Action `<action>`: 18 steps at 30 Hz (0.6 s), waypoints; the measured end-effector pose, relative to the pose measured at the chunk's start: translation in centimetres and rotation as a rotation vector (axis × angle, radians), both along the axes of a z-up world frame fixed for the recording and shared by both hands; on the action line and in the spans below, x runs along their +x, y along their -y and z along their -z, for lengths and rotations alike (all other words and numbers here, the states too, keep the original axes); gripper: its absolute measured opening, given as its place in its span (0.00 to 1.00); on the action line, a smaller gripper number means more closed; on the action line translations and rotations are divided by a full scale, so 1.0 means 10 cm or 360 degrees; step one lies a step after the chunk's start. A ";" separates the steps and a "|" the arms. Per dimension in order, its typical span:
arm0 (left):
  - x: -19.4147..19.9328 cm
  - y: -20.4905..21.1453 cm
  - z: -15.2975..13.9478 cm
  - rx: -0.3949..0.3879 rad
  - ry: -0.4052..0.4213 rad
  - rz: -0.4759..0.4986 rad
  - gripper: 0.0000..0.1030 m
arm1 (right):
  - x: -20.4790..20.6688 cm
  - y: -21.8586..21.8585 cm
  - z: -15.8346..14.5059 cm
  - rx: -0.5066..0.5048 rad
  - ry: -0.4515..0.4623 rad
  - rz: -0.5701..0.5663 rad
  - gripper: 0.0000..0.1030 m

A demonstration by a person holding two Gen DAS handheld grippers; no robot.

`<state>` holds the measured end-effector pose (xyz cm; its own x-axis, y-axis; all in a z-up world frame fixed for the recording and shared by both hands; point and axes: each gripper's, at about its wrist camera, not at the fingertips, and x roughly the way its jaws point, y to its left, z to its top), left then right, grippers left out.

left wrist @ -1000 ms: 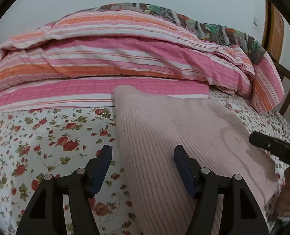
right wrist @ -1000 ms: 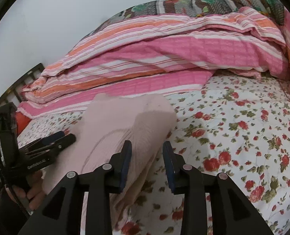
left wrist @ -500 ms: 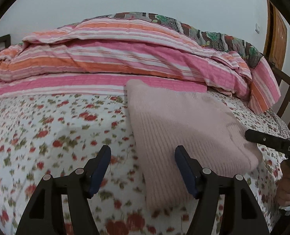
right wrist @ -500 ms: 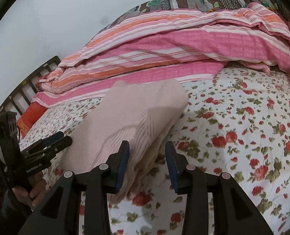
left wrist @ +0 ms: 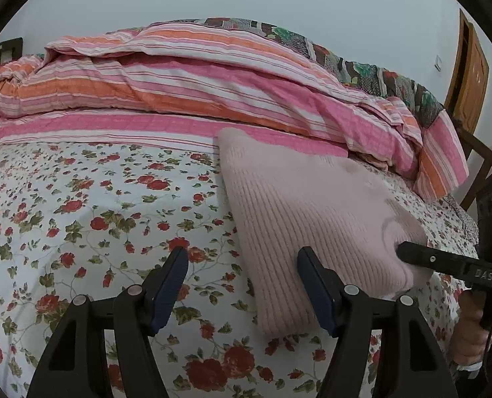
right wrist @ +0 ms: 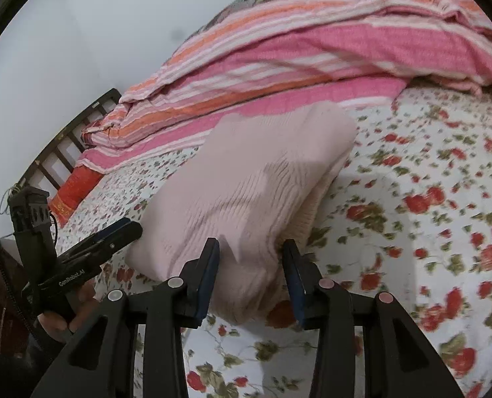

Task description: Fold small clothes

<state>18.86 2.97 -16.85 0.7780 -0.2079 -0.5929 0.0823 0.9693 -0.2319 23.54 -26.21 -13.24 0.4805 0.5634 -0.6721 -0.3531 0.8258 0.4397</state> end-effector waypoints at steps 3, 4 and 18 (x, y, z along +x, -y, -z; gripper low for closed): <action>0.01 0.00 -0.02 0.0005 0.0012 -0.0004 0.65 | -0.07 0.06 -0.16 0.0032 0.0147 -0.0038 0.05; 0.01 -0.01 -0.02 0.0001 0.0015 -0.0007 0.65 | -0.08 0.13 -0.23 0.0094 0.0183 -0.0045 0.05; 0.21 -0.02 -0.17 -0.0036 -0.0059 -0.0091 0.63 | 0.06 0.05 -0.36 -0.0120 0.0263 0.0033 0.31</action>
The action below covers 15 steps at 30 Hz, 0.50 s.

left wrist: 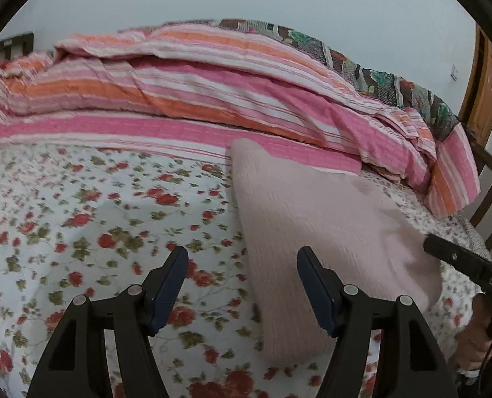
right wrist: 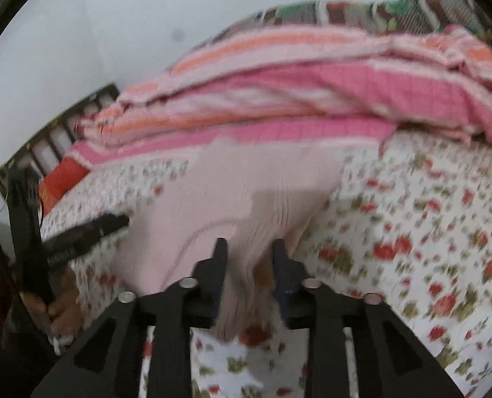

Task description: Fold small clothes

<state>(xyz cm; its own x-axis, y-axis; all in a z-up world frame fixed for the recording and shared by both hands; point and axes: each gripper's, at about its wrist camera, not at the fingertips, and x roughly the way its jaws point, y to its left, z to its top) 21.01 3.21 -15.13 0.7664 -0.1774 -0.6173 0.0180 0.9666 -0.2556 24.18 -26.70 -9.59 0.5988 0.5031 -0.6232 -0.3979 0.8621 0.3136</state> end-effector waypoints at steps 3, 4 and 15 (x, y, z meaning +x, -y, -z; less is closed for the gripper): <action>0.16 0.04 -0.08 -0.0029 -0.0023 0.0030 0.63 | 0.09 -0.03 -0.06 0.0026 0.0071 0.0062 0.31; 0.22 0.06 -0.11 -0.0010 -0.0031 0.0036 0.63 | 0.13 -0.04 -0.07 0.0018 0.0102 0.0103 0.31; 0.52 0.26 0.22 0.0037 -0.0143 0.0134 0.67 | 0.54 -0.32 0.38 -0.0320 -0.0034 0.0166 0.25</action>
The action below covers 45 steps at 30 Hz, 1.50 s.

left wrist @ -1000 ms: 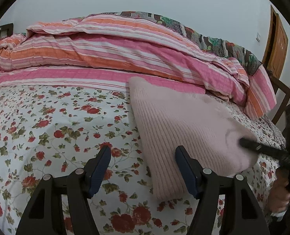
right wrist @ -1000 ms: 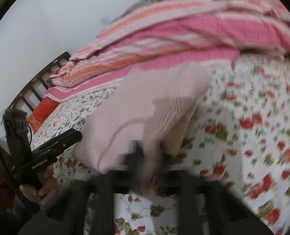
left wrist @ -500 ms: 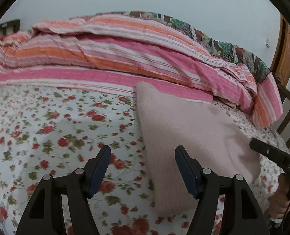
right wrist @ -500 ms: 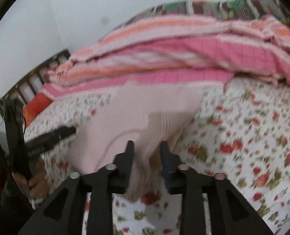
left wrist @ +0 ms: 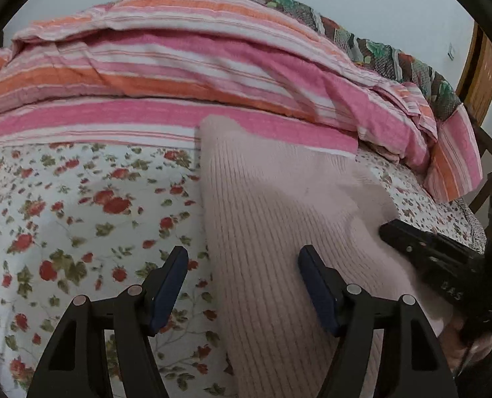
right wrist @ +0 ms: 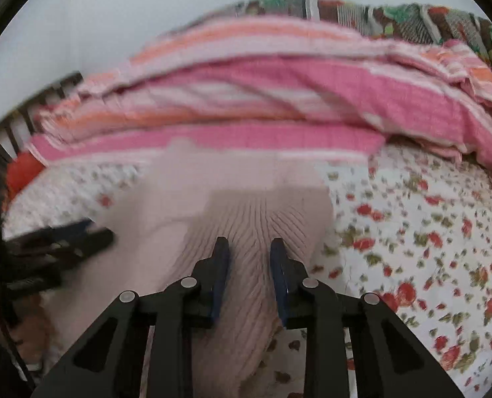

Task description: Fold small clothes

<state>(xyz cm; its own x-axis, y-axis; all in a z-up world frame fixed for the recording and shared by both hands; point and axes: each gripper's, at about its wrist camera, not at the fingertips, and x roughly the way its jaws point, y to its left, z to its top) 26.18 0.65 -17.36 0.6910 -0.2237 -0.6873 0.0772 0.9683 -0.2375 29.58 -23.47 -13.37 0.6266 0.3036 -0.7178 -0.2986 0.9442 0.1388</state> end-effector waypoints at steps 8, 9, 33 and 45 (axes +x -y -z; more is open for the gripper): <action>-0.07 0.12 0.04 0.0157 0.0076 -0.0009 0.68 | -0.05 -0.03 0.02 -0.0058 0.0032 0.0012 0.24; -0.07 0.13 0.04 0.0160 0.0076 -0.0010 0.68 | -0.05 -0.03 0.03 -0.0056 0.0035 0.0013 0.24; -0.10 0.09 0.04 0.0138 0.0096 -0.0023 0.70 | -0.15 0.03 0.02 0.0027 0.0063 0.0020 0.27; -0.10 0.09 0.04 0.0141 0.0098 -0.0027 0.70 | -0.15 0.04 0.02 0.0027 0.0062 0.0019 0.28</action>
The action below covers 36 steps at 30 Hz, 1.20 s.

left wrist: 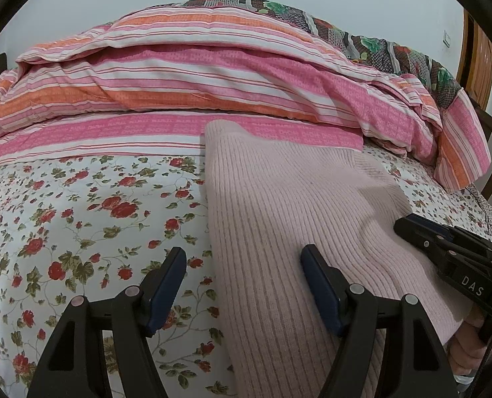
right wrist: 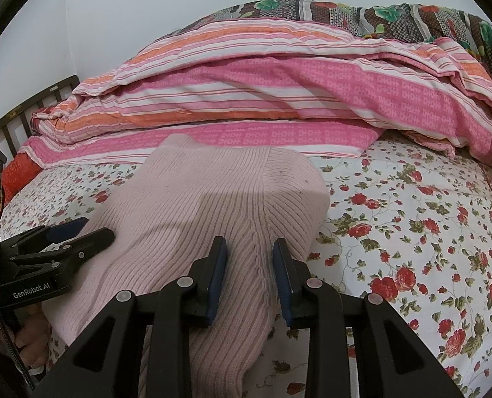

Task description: Fold small clothes

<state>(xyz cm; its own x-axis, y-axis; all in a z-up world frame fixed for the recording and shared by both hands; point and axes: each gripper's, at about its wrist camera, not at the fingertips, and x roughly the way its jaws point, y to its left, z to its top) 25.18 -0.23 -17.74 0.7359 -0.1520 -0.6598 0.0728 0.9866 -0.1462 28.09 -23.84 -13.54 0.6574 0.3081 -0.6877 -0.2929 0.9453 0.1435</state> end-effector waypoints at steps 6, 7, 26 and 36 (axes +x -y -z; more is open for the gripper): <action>0.00 0.00 0.00 0.0003 0.0001 -0.0001 0.70 | 0.00 0.00 0.00 -0.0001 0.0001 0.0000 0.28; 0.00 0.00 0.00 0.0002 0.0001 0.0000 0.70 | 0.00 0.00 0.00 -0.0001 0.0001 0.0000 0.28; -0.09 0.00 -0.13 0.0011 0.0028 0.0031 0.68 | -0.11 0.08 -0.05 0.0049 -0.0008 -0.0031 0.31; -0.10 0.04 -0.04 0.0031 -0.0011 0.0020 0.70 | -0.13 0.04 -0.02 -0.0001 -0.0003 -0.0024 0.31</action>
